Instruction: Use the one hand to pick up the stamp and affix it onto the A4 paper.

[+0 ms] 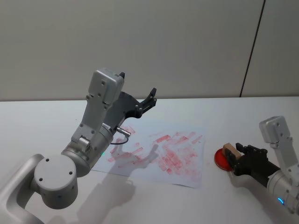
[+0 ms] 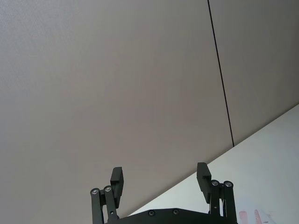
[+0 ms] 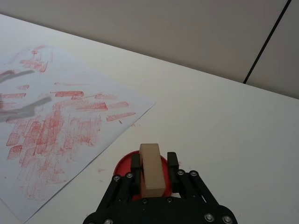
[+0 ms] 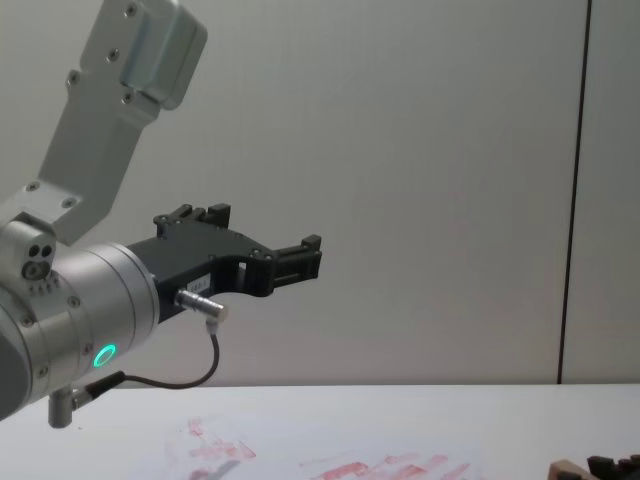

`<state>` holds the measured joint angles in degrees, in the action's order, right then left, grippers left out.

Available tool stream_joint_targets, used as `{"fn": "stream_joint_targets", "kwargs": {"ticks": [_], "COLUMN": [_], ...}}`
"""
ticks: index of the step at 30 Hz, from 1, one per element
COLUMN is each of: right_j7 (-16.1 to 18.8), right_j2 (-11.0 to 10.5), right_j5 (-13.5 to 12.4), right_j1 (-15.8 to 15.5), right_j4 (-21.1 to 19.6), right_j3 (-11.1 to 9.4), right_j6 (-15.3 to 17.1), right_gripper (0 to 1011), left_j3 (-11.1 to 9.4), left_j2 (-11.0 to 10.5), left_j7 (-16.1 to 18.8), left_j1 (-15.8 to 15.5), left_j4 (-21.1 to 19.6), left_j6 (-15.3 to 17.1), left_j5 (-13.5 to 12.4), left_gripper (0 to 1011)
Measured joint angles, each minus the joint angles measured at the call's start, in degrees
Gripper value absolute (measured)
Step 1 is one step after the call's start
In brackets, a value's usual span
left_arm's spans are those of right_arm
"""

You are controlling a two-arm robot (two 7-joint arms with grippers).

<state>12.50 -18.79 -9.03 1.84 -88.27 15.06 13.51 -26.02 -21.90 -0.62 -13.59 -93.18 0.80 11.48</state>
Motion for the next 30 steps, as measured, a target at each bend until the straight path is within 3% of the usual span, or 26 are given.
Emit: {"fn": "stream_joint_targets", "kwargs": {"ticks": [3,6,17,30], "right_j7": [0.0,0.1,0.1,1.8], "right_j2": [0.0,0.1,0.2,1.9], "right_j5": [0.0,0.1,-0.1,-3.2], "right_j1": [0.1,0.1,0.4,3.2], "right_j4": [0.1,0.2,0.2,-1.5], "right_j3": [0.0,0.0,0.0,-0.3], "right_j6": [0.0,0.0,-0.7,-4.0], "right_gripper": [263,222,223,223], "left_j3": [0.0,0.0,0.0,0.0], "left_j2": [0.0,0.0,0.0,0.0], "left_j7": [0.0,0.0,0.0,0.0], "left_j1": [0.0,0.0,0.0,0.0], "left_j4": [0.0,0.0,0.0,0.0], "left_j6": [0.0,0.0,0.0,0.0], "left_j5": [0.0,0.0,0.0,0.0], "left_gripper": [1001,1001,1001,1001]}}
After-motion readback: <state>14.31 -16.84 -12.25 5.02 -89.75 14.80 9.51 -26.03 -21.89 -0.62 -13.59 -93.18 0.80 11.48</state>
